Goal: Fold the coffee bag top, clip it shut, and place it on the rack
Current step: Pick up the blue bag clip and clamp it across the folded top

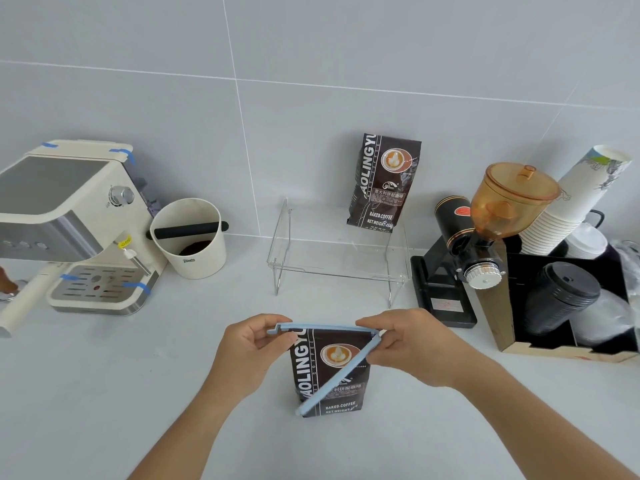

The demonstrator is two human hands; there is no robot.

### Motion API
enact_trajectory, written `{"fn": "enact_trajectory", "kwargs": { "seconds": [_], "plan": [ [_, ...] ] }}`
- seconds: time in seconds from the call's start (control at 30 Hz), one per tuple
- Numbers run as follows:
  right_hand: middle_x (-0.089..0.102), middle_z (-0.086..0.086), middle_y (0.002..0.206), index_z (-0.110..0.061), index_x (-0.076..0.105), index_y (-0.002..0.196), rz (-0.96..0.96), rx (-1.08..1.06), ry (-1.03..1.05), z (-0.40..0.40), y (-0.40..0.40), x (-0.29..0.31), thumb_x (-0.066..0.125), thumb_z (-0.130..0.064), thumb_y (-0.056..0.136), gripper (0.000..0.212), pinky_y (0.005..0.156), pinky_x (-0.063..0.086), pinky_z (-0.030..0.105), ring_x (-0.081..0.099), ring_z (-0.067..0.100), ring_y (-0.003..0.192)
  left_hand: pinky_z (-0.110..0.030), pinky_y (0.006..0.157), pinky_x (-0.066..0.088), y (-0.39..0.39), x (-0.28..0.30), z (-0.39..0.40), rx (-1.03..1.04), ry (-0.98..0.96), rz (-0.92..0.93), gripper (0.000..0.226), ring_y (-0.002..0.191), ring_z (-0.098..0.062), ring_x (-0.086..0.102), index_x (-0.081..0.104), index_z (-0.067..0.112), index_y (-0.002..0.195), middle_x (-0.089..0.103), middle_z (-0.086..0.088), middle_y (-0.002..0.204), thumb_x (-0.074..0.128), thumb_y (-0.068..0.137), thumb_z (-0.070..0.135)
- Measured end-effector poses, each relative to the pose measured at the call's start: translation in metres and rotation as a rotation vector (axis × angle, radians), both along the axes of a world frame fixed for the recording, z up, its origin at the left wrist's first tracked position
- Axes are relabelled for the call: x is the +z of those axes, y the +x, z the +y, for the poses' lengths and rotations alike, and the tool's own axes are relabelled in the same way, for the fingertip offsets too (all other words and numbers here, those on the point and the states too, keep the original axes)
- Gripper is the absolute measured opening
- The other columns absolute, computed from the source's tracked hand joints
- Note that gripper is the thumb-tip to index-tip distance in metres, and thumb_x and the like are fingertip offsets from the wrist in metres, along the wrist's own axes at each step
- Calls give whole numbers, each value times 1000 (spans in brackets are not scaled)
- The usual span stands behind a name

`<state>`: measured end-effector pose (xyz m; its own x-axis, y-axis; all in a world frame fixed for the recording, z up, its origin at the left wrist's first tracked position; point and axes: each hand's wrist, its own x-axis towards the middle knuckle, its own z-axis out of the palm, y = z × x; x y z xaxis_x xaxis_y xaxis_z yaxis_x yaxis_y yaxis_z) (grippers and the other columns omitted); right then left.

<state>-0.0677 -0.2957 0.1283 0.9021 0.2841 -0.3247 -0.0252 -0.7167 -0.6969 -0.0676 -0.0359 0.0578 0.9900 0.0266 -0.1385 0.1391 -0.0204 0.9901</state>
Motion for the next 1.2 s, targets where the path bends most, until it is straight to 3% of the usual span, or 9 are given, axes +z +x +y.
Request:
{"fn": "enact_trajectory", "kwargs": {
  "seconds": [0.1, 0.27, 0.5, 0.6, 0.7, 0.8, 1.0, 1.1, 1.2],
  "plan": [
    [76, -1, 91, -30, 71, 113, -120, 46, -48, 3, 2, 0, 77, -31, 77, 36, 71, 60, 35, 70, 18, 80, -20, 72, 60, 0, 2, 0, -20, -21, 5, 19, 70, -13, 72, 73, 6, 88, 78, -2, 75, 72, 77, -9],
    [71, 6, 82, -27, 75, 99, -233, 103, -61, 6, 5, -4, 74, -30, 81, 19, 65, 53, 37, 61, 21, 72, -19, 66, 54, 2, 1, 3, -87, 92, -5, 18, 70, -9, 70, 74, 16, 87, 76, 5, 74, 71, 82, -2],
    [69, 7, 81, -24, 74, 97, -296, 142, -97, 7, 9, -8, 71, -35, 83, 18, 62, 47, 30, 57, 20, 75, -17, 69, 51, 1, 4, 10, -145, 179, -25, 19, 74, -10, 67, 75, 20, 92, 75, -12, 87, 64, 90, 5],
    [68, 9, 78, -18, 74, 93, -331, 148, -96, 8, 11, -10, 70, -35, 83, 20, 62, 48, 32, 56, 23, 71, -15, 78, 52, -2, 7, 15, -164, 218, -23, 24, 84, -4, 69, 75, 23, 96, 77, 2, 97, 54, 97, 12],
    [67, 5, 75, -20, 73, 91, -349, 155, -90, 10, 12, -12, 69, -35, 84, 16, 60, 45, 27, 54, 20, 74, -10, 72, 51, -6, 12, 18, -233, 184, 18, 21, 78, 1, 70, 72, 22, 100, 78, 17, 85, 61, 92, 6],
    [66, 1, 72, -24, 74, 90, -357, 148, -80, 11, 12, -14, 70, -33, 84, 12, 59, 43, 24, 52, 16, 77, -11, 80, 51, -5, 10, 24, -266, 254, -25, 30, 89, -3, 73, 72, 31, 99, 78, 19, 94, 71, 84, 5],
    [64, -4, 67, -22, 74, 88, -399, 153, -91, 12, 11, -14, 69, -31, 85, 11, 57, 40, 20, 52, 17, 73, -5, 83, 46, -7, 18, 30, -353, 367, -62, 26, 97, 7, 67, 69, 36, 104, 74, 26, 102, 64, 91, 13],
    [67, -1, 70, -20, 74, 88, -429, 143, -92, 11, 10, -15, 69, -30, 85, 12, 58, 41, 22, 53, 19, 75, -10, 87, 47, -8, 25, 32, -408, 470, -111, 30, 102, 6, 65, 64, 49, 104, 71, 26, 106, 58, 95, 21],
    [69, 0, 72, -20, 74, 88, -439, 142, -92, 12, 8, -15, 70, -29, 85, 11, 59, 44, 25, 54, 18, 73, -27, 89, 50, -8, 23, 33, -389, 564, -161, 32, 97, -10, 69, 62, 59, 93, 74, 12, 102, 57, 94, 27]
  ]
}}
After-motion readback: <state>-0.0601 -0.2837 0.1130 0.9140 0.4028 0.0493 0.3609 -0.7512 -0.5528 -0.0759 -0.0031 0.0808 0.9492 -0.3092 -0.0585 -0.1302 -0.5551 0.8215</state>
